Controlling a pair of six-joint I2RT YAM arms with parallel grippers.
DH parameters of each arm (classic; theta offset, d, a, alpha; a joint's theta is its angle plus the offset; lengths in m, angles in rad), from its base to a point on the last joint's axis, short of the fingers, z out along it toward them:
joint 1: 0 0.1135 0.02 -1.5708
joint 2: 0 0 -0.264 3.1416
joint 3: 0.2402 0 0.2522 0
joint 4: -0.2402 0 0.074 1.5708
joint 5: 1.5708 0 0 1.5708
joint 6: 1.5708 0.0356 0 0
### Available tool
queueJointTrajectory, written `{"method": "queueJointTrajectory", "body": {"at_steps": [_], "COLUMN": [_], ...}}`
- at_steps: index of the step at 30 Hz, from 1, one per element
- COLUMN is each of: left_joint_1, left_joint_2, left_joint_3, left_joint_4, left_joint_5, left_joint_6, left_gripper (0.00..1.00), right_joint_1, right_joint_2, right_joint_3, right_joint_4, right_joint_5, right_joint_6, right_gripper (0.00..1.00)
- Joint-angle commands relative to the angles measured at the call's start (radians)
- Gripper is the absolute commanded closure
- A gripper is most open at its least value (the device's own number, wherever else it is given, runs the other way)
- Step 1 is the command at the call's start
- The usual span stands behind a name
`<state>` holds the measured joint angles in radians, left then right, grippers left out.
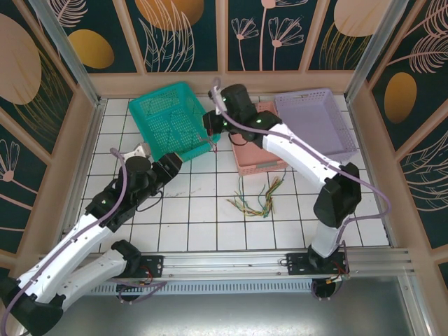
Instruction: Untangle the cables
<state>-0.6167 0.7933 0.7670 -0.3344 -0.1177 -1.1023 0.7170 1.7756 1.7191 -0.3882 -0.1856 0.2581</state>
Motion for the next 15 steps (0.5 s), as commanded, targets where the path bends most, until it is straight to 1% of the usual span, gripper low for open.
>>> {"method": "queueJointTrajectory", "body": {"at_steps": [1,6,10,12,15], "left_joint_1": [-0.002,-0.002,0.007,0.029,0.107], "left_joint_2": [0.029,0.123,0.200,0.236,0.281], "left_joint_3": [0.051,0.127,0.165,0.181,0.194], "left_joint_4": [0.098,0.163,0.193,0.180,0.179], "left_joint_5": [0.030,0.119,0.194,0.220,0.295], "left_joint_6": [0.012,0.118,0.220,0.251,0.266], "left_gripper": [0.37,0.33,0.30,0.29,0.28], "right_joint_1": [-0.031,-0.066,-0.071,-0.073,-0.073], "right_joint_2": [-0.032,-0.025,-0.027,-0.028,-0.030], "right_joint_3": [0.050,0.093,0.100,0.098,0.096], "right_joint_4": [0.035,-0.001,-0.020,-0.020,-0.030], "right_joint_5": [-0.147,-0.227,-0.267,-0.289,-0.315], "right_joint_6": [0.087,0.117,0.137,0.148,0.156], "right_gripper": [1.00,1.00,1.00,1.00,1.00]}}
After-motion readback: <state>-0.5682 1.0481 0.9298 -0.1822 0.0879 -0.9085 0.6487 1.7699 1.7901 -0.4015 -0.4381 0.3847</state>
